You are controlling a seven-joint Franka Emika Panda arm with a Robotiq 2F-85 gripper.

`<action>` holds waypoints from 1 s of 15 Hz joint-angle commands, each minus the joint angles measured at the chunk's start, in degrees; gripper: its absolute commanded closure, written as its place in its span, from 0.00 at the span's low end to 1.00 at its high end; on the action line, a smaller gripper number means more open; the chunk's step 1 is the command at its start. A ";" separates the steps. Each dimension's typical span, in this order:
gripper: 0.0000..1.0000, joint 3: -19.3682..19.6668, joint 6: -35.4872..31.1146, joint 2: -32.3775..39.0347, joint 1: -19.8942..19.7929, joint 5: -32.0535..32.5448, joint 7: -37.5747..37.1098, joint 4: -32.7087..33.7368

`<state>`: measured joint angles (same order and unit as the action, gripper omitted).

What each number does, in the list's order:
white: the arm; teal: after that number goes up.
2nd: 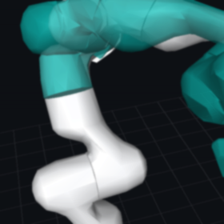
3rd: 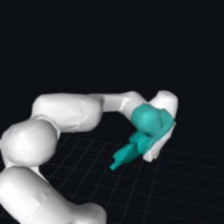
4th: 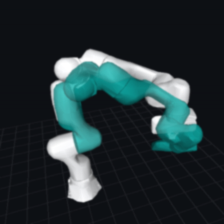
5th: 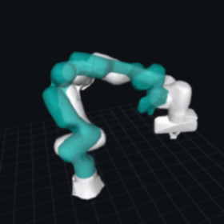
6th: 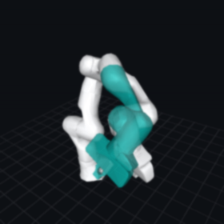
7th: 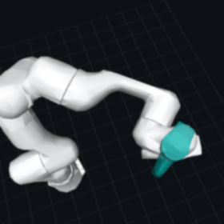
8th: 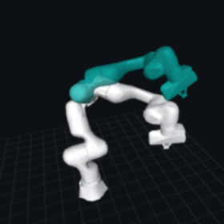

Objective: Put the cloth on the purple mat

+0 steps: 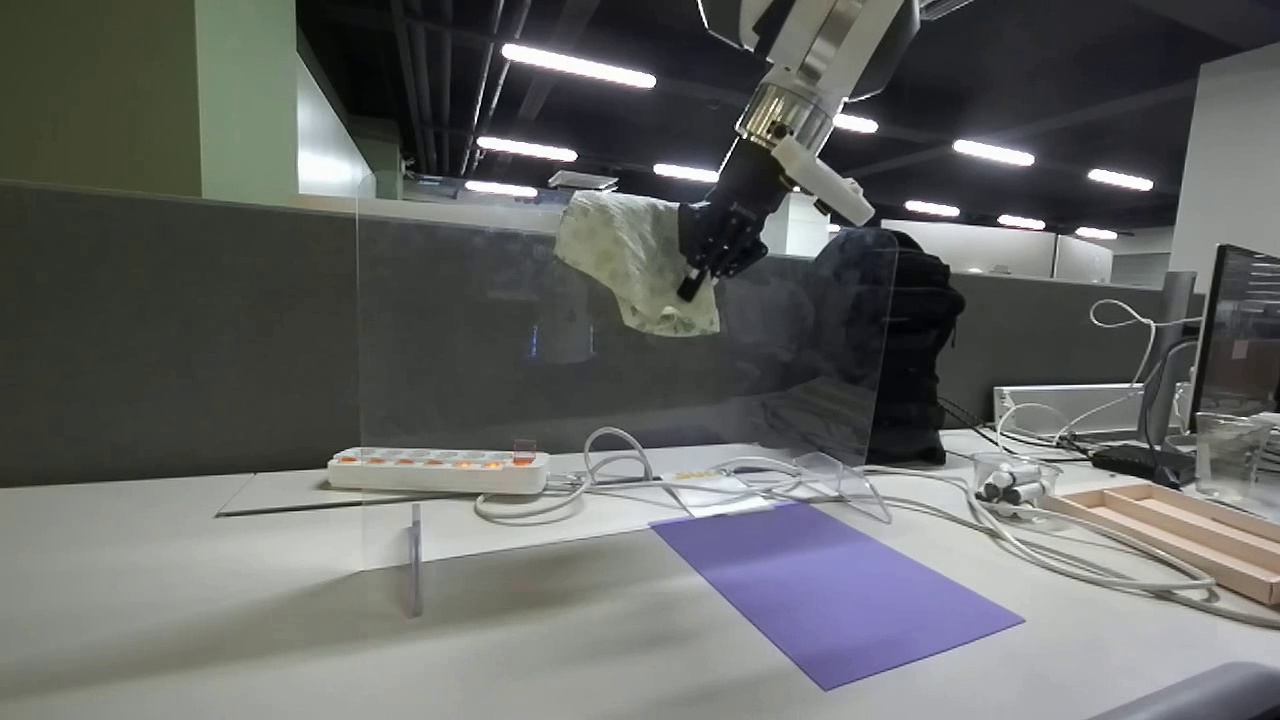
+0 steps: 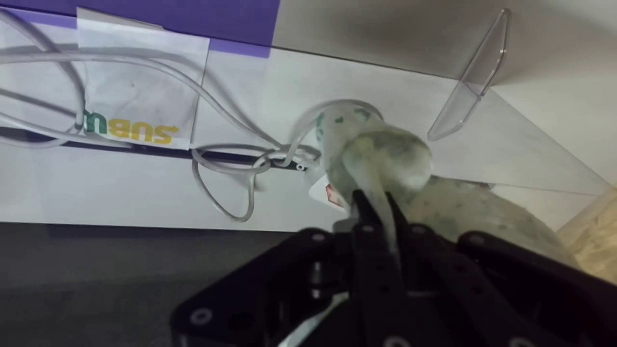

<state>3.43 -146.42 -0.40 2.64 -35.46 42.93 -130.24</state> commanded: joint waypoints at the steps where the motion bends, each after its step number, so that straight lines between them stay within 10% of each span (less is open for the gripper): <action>1: 1.00 -0.33 3.97 -0.20 -2.18 6.76 -2.43 0.98; 7: 1.00 -0.05 11.58 -2.68 -4.08 21.02 -5.75 0.00; 15: 1.00 0.49 37.51 -10.39 -3.97 34.27 3.72 -0.49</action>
<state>3.54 -114.47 -7.90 -1.56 -3.74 44.06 -130.35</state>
